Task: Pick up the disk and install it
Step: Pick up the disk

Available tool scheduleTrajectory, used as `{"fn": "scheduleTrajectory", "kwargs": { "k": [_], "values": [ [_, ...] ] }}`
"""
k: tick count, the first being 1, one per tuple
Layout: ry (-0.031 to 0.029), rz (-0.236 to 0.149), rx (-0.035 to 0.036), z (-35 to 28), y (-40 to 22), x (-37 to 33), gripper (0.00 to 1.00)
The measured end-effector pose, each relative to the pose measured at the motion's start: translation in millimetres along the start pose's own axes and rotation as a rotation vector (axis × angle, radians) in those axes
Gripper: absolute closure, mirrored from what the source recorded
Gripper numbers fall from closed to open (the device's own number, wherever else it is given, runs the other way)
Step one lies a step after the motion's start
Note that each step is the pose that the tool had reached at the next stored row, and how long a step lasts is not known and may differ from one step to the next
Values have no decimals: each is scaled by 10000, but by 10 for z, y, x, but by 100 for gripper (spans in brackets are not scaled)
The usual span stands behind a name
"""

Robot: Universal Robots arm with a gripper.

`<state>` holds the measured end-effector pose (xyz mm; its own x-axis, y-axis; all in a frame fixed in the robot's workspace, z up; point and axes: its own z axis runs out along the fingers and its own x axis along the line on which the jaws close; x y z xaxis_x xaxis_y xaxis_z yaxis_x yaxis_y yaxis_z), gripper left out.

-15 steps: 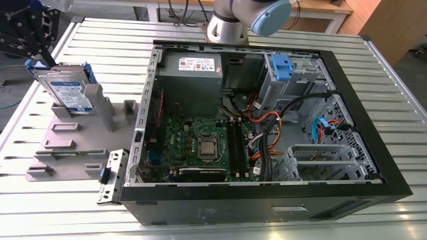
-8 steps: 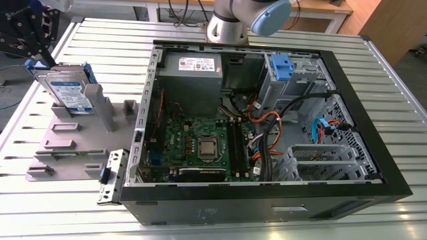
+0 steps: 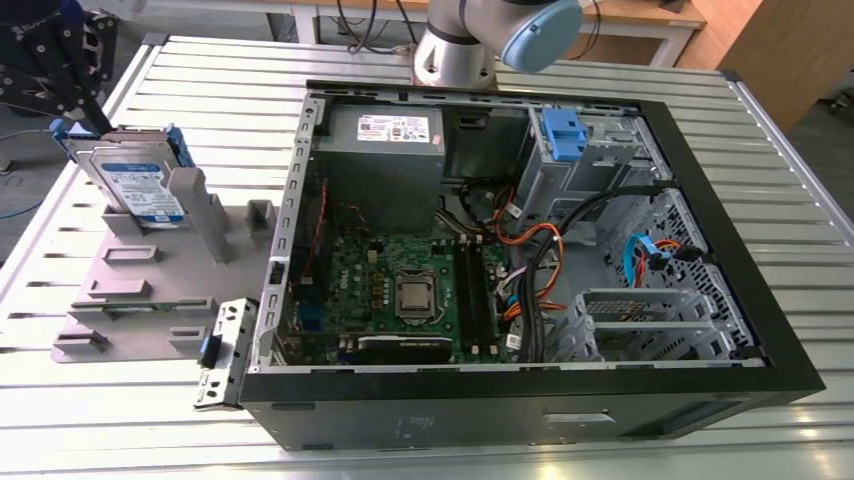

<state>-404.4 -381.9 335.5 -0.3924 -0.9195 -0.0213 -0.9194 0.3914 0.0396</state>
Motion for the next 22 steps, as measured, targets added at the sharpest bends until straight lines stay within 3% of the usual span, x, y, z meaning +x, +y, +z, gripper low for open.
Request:
{"fn": "scheduleTrajectory", "kwargs": {
  "k": [16,22],
  "values": [
    [111,-2809,-60,11,0,0,89],
    [118,-2947,-64,11,-13,-7,89]
  ]
}}
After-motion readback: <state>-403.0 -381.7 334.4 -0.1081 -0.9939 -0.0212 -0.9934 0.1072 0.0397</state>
